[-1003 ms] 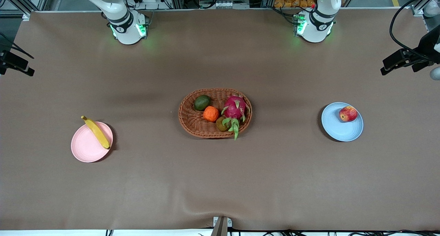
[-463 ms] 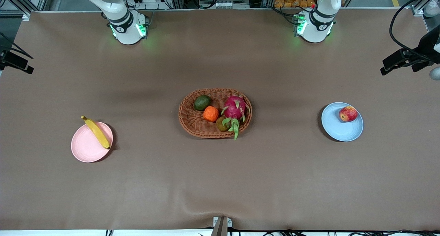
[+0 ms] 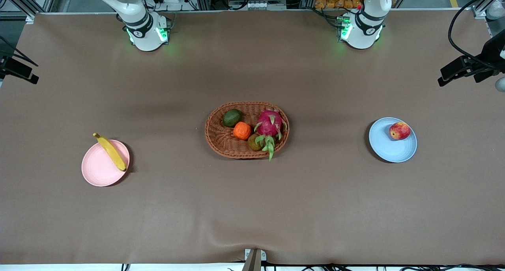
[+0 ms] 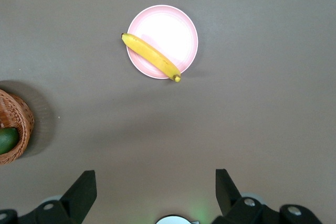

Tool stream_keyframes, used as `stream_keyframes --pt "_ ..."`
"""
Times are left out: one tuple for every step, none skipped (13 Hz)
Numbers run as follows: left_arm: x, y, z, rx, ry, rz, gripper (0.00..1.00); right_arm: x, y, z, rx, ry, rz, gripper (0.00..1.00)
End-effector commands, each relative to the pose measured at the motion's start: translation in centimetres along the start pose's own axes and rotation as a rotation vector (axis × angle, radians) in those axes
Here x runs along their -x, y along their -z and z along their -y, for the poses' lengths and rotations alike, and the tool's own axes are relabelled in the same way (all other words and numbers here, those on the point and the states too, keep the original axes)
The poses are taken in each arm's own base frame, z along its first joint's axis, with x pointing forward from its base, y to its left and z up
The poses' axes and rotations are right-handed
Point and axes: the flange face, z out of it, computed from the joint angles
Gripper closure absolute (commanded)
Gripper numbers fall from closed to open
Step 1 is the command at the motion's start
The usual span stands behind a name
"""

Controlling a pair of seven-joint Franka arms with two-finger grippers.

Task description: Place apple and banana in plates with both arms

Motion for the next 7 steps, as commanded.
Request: stream_keyframes --pt "0.62 1.01 0.50 -0.022 0.008 0.006 0.00 0.36 0.56 0.13 0.017 -0.010 0.001 0.00" --pt "0.65 0.98 0.50 -0.022 0.010 0.009 0.00 0.31 0.49 0.15 0.016 -0.010 0.002 0.00" --pt "0.65 0.98 0.50 -0.022 0.010 0.009 0.00 0.31 0.49 0.15 0.016 -0.010 0.002 0.00" --pt "0.64 0.98 0.58 -0.022 0.010 0.009 0.00 0.31 0.49 0.07 0.015 -0.012 0.002 0.00" --pt "0.65 0.97 0.67 -0.022 0.011 0.011 0.00 0.31 0.49 0.07 0.015 -0.012 0.002 0.00" --pt "0.62 0.98 0.75 -0.022 0.013 0.009 0.00 0.31 0.49 0.07 0.015 -0.012 0.002 0.00" --pt "0.62 0.99 0.77 -0.023 0.013 0.009 0.00 0.31 0.49 0.07 0.015 -0.012 0.002 0.00"
